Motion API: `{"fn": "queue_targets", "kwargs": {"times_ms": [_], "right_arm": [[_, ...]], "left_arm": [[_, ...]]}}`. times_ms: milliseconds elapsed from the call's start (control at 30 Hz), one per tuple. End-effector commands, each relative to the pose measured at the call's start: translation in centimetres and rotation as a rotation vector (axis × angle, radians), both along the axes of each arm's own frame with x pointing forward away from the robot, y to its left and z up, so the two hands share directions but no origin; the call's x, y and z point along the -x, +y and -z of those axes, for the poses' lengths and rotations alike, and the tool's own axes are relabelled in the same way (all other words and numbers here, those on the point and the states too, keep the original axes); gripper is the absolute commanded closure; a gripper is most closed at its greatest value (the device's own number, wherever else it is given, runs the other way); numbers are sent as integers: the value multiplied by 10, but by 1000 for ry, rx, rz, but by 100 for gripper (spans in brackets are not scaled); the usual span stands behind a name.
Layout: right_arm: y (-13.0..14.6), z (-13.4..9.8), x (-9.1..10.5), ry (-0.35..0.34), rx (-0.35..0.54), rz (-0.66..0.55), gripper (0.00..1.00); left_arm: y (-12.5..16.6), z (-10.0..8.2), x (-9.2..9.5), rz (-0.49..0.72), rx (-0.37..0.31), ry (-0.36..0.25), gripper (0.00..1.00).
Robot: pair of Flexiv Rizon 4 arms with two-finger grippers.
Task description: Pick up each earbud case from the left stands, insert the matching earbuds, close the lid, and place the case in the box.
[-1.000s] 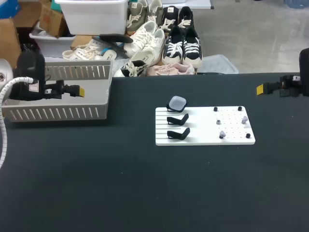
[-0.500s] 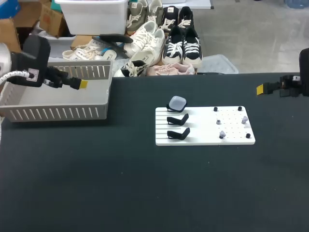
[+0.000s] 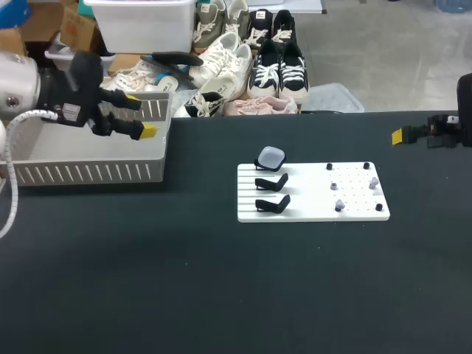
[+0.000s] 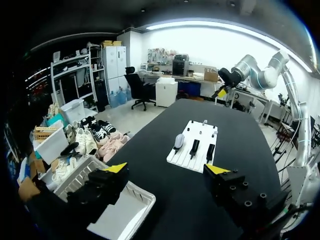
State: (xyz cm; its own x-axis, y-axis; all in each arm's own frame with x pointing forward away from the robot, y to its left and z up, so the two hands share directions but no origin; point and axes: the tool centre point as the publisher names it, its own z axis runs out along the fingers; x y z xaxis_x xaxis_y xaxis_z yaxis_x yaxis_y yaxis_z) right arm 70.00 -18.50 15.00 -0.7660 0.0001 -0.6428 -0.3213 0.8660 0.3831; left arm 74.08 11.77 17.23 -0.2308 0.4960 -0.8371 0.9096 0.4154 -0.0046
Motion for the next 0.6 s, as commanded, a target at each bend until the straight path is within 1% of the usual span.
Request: {"fn": "queue_targets", "kwargs": {"times_ms": [33, 133, 267, 333, 500, 600], "right_arm": [[0, 0, 0, 0, 0, 0, 0], [0, 0, 0, 0, 0, 0, 0], [0, 0, 0, 0, 0, 0, 0], [0, 0, 0, 0, 0, 0, 0], [0, 0, 0, 0, 0, 0, 0], [0, 0, 0, 0, 0, 0, 0]], "left_arm": [[-16, 12, -17, 132, 30, 17, 0], [-29, 17, -23, 179, 32, -2, 0], [-46, 25, -32, 212, 33, -13, 0], [-54, 30, -36, 231, 27, -29, 0], [-73, 43, -42, 277, 24, -32, 0], [-84, 50, -44, 294, 28, -20, 0]]}}
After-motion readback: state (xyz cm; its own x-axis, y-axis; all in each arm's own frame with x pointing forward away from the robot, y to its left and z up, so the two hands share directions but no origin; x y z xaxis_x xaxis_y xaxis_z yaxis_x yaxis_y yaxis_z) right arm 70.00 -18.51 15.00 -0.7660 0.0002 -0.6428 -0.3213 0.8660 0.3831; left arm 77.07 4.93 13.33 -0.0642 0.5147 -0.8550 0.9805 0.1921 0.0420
